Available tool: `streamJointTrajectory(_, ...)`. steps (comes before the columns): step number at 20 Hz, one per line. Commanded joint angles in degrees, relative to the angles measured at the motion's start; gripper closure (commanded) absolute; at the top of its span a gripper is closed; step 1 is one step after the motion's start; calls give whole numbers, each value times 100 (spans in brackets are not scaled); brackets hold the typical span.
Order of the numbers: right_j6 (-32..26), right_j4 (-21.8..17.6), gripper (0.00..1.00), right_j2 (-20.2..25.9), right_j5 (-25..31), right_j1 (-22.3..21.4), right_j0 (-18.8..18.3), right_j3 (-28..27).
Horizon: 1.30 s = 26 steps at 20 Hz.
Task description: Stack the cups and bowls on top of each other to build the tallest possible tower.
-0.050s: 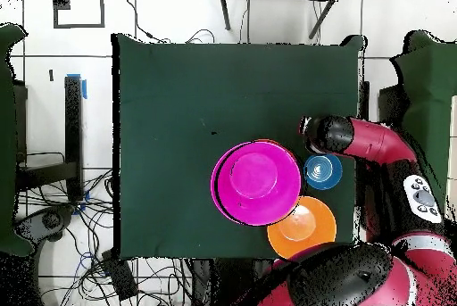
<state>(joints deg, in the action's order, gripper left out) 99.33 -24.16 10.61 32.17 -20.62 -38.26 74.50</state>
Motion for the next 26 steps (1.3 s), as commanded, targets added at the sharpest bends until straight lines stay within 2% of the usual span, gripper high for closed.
streamJointTrajectory(1, -876, -534, 0, 503, -197, 258, 49, 254)
streamJointTrajectory(5, -921, -606, 0, 498, -242, 276, 54, 208)
streamJointTrajectory(6, -991, -635, 100, 533, -269, 275, 31, 201)
streamJointTrajectory(9, -853, -566, 100, 438, -110, 243, 122, 145)
streamJointTrajectory(17, -992, -556, 100, 525, 70, 290, 160, 27)
streamJointTrajectory(21, -1010, -508, 100, 517, 244, 201, 209, 19)
streamJointTrajectory(26, -987, -329, 100, 508, 722, -61, 351, 39)
